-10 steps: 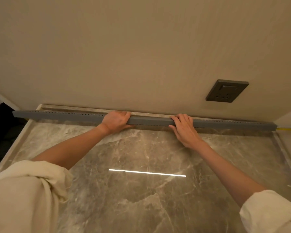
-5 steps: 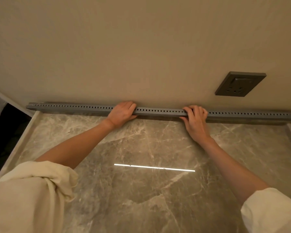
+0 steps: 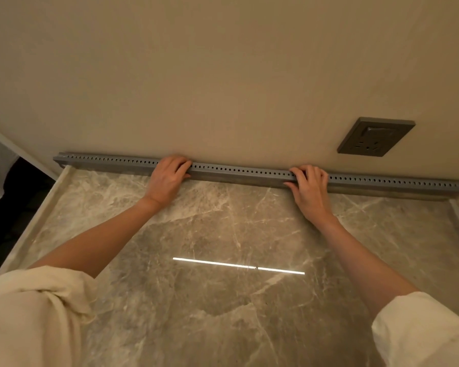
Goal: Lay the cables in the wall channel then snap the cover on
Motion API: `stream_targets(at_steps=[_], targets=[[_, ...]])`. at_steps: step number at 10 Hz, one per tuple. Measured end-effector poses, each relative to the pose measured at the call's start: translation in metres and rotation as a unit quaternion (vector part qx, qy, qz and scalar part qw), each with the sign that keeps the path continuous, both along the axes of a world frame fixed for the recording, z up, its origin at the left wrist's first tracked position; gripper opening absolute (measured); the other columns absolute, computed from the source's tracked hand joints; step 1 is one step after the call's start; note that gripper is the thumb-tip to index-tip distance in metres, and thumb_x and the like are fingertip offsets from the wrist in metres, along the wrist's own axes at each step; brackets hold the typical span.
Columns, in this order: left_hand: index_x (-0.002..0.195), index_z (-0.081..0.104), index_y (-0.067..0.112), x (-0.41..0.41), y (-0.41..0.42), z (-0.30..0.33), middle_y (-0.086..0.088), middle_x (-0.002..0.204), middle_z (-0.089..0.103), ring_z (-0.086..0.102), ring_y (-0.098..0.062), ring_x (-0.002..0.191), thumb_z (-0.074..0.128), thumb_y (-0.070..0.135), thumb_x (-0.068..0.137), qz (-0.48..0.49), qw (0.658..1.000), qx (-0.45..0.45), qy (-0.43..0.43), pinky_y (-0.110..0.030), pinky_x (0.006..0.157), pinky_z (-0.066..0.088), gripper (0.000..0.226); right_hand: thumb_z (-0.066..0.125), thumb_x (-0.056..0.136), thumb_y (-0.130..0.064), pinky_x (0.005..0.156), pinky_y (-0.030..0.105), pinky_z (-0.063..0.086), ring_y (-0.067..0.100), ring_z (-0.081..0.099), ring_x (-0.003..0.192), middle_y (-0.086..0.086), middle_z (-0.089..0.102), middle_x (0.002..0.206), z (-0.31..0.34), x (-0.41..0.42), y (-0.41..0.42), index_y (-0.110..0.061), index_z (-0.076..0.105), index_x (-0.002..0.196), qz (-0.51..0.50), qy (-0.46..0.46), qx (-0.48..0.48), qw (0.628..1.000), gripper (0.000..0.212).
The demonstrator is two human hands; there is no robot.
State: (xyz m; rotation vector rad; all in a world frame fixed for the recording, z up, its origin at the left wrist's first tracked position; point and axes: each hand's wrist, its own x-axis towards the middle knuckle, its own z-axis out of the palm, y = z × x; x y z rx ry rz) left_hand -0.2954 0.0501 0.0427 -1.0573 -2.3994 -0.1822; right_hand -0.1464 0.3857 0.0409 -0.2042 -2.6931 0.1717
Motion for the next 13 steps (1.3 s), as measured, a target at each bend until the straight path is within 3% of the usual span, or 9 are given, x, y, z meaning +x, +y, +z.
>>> stream_targets(at_steps=[1,3,4,6,8,13], targets=[[0.107,0.063,-0.001,0.002,0.001,0.003,-0.025,0.103,0.063,0.061,-0.039,0.089,0.071,0.011,0.081,0.032,0.999,0.009,-0.019,-0.045,0.075,0.052,0.03,0.068,0.084,-0.027,0.084,0.044,0.041,0.034,0.054,0.093,0.018,0.058,0.101,0.006,0.003,-0.003,-0.003,0.063,0.109,-0.009,0.014,0.026,1.0,0.035],[0.097,0.065,-0.003,0.007,0.003,0.01,-0.02,0.082,0.064,0.06,-0.033,0.071,0.073,0.009,0.079,0.024,0.999,0.009,-0.025,-0.04,0.062,0.052,0.023,0.074,0.077,-0.027,0.076,0.041,0.041,0.034,0.056,0.089,0.016,0.062,0.095,0.014,0.004,-0.003,-0.001,0.066,0.097,-0.016,0.019,-0.004,1.0,0.034],[0.09,0.068,-0.004,0.01,0.005,0.012,-0.018,0.076,0.064,0.061,-0.033,0.066,0.075,0.005,0.076,0.033,0.998,0.016,-0.046,-0.039,0.056,0.052,0.018,0.076,0.075,-0.023,0.07,0.04,0.048,0.032,0.058,0.084,0.015,0.064,0.09,0.013,0.003,-0.002,0.002,0.068,0.09,0.008,0.019,-0.017,1.0,0.03],[0.096,0.067,-0.005,0.019,0.01,0.02,-0.02,0.08,0.064,0.06,-0.034,0.072,0.071,0.005,0.08,0.059,0.995,-0.01,-0.081,-0.042,0.062,0.051,0.019,0.077,0.074,-0.024,0.067,0.038,0.049,0.029,0.056,0.085,0.013,0.061,0.091,0.018,0.003,-0.003,-0.002,0.066,0.091,-0.008,-0.011,-0.014,1.0,0.03],[0.105,0.063,-0.001,0.031,0.01,0.017,-0.021,0.096,0.065,0.061,-0.036,0.087,0.072,0.016,0.079,0.088,0.993,-0.001,-0.085,-0.045,0.083,0.05,0.033,0.07,0.082,-0.017,0.08,0.041,0.051,0.032,0.054,0.096,0.017,0.058,0.105,0.019,0.016,-0.008,0.0,0.061,0.111,-0.012,-0.032,-0.018,0.999,0.035],[0.109,0.058,0.002,0.037,0.017,0.038,-0.016,0.105,0.062,0.057,-0.033,0.098,0.057,0.019,0.091,0.096,0.986,0.056,-0.122,-0.045,0.088,0.045,0.025,0.053,0.092,-0.012,0.094,0.044,0.046,0.032,0.052,0.108,0.019,0.055,0.117,0.034,0.034,-0.005,0.003,0.053,0.122,-0.034,-0.029,-0.036,0.998,0.034]])
